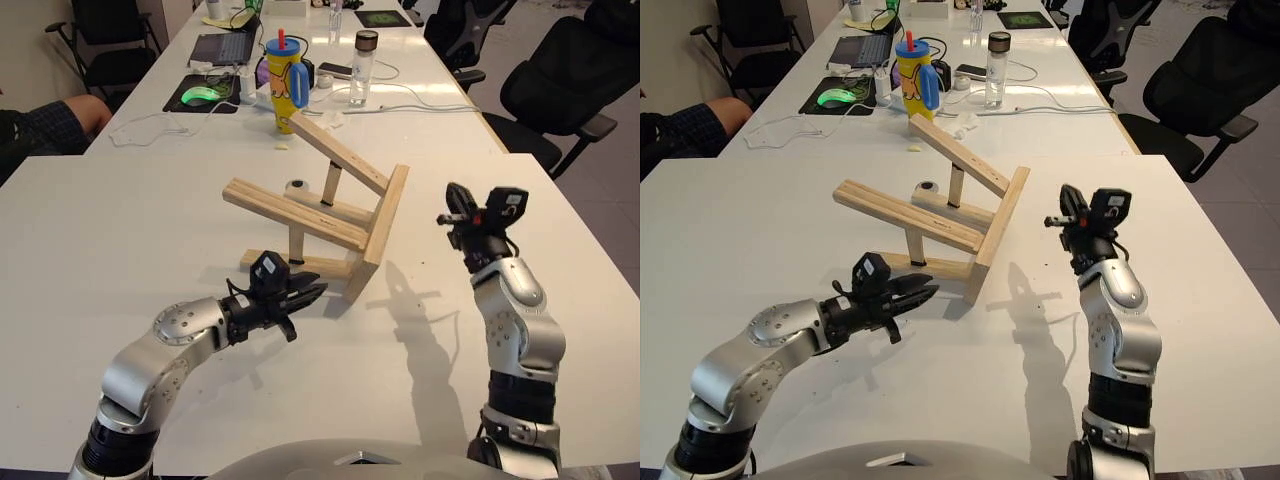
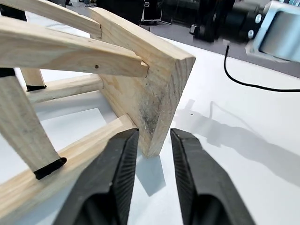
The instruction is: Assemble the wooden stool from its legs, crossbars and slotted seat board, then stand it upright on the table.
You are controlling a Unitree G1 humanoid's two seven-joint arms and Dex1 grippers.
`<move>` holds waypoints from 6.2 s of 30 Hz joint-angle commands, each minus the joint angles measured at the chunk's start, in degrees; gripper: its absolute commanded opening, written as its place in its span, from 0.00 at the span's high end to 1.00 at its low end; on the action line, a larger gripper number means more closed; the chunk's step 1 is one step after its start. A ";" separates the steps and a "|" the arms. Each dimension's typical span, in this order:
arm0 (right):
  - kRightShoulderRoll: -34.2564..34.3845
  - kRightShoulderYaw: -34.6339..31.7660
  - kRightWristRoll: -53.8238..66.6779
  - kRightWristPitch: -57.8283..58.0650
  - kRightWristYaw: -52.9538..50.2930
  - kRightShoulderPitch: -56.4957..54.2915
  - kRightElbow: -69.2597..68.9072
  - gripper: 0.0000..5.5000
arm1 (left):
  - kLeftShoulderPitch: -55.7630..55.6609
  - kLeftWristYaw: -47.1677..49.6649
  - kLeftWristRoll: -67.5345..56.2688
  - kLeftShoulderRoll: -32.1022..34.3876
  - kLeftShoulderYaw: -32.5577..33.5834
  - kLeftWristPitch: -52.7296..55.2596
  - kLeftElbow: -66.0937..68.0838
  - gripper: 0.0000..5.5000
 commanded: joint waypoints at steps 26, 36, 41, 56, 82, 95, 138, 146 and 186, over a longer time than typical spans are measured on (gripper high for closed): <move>-2.46 14.16 -0.83 6.34 10.06 1.08 6.19 1.00 | 4.11 6.77 17.23 0.76 5.01 -27.15 12.69 0.34; -2.16 15.78 -1.08 6.10 11.95 -1.58 8.40 1.00 | -5.24 -1.20 15.32 -2.48 2.25 -31.44 30.50 0.24; -2.20 15.98 -1.35 5.53 12.45 -2.01 9.32 1.00 | -6.46 -0.81 14.56 -4.34 3.47 -30.61 32.60 0.24; -1.17 16.17 -1.93 3.93 11.58 -1.78 11.23 1.00 | -9.30 -4.24 13.39 -6.08 2.63 -27.55 33.72 0.67; 2.77 16.98 -3.53 11.27 7.14 0.34 17.20 1.00 | -49.02 47.42 -52.73 -13.68 53.06 -16.96 52.00 0.76; 0.95 20.96 -6.62 13.62 7.11 -1.86 19.87 1.00 | -39.36 45.61 -51.04 -15.82 56.36 -19.91 51.64 0.53; 0.10 23.41 -6.96 13.74 7.93 -2.61 17.87 1.00 | -34.72 25.05 32.76 16.14 4.95 -48.18 93.04 0.88; 0.47 22.26 -7.00 12.74 7.36 -3.32 19.60 1.00 | -29.59 22.72 27.33 9.57 10.87 -49.96 83.46 0.88; 5.65 13.62 -7.56 -10.86 2.49 -9.84 17.54 1.00 | -25.60 29.81 12.97 -10.91 18.38 -57.74 66.26 0.88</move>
